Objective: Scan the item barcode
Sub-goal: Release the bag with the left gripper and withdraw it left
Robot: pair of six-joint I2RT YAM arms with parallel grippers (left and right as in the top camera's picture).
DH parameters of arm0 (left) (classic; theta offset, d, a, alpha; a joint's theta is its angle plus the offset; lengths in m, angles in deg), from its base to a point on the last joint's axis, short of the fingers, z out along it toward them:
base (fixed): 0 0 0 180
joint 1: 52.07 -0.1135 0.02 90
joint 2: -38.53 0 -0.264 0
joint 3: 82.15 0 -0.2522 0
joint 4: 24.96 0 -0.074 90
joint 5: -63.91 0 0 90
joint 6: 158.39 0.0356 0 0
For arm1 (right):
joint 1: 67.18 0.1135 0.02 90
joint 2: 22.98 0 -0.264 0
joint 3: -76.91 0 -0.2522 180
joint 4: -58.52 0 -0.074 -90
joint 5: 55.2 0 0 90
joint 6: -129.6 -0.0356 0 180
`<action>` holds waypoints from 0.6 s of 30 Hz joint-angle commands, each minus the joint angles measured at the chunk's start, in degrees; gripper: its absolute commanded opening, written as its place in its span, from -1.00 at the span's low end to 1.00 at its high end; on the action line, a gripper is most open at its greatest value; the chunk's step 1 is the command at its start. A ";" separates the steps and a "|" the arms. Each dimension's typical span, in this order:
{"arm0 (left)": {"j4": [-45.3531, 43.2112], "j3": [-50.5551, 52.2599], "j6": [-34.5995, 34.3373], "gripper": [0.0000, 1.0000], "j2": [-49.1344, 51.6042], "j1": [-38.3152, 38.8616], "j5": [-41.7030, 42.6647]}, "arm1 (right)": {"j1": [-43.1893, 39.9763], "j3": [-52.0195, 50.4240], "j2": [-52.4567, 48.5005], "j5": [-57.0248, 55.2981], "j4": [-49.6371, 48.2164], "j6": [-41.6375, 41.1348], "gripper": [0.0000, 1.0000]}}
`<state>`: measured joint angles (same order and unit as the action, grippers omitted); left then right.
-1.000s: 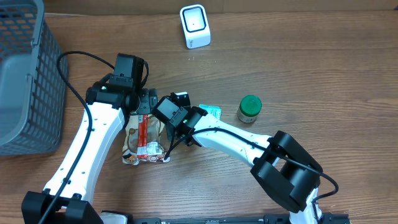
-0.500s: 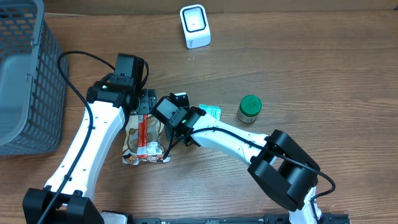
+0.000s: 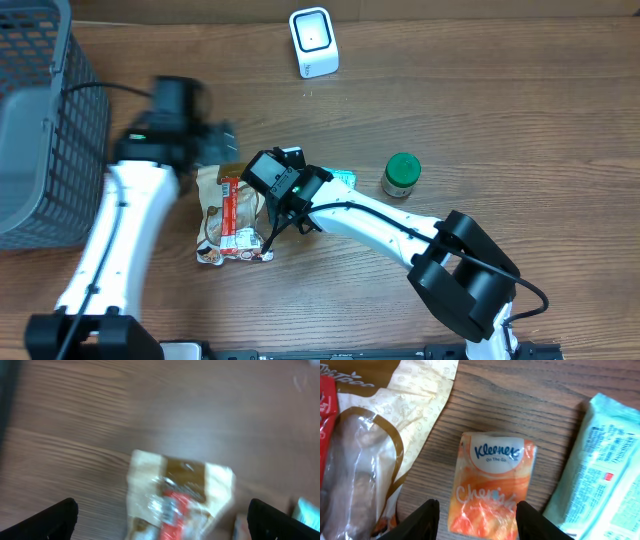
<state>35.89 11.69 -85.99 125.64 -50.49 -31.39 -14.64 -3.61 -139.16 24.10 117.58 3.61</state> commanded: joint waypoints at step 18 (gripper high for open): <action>-0.24 -2.32 -1.90 0.99 -1.16 -27.50 32.13 | -0.13 0.07 -5.14 -0.20 -2.16 0.00 -0.07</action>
<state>35.80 9.74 -87.54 125.53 -79.45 -1.38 -14.64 -3.61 -141.06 24.08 115.64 3.59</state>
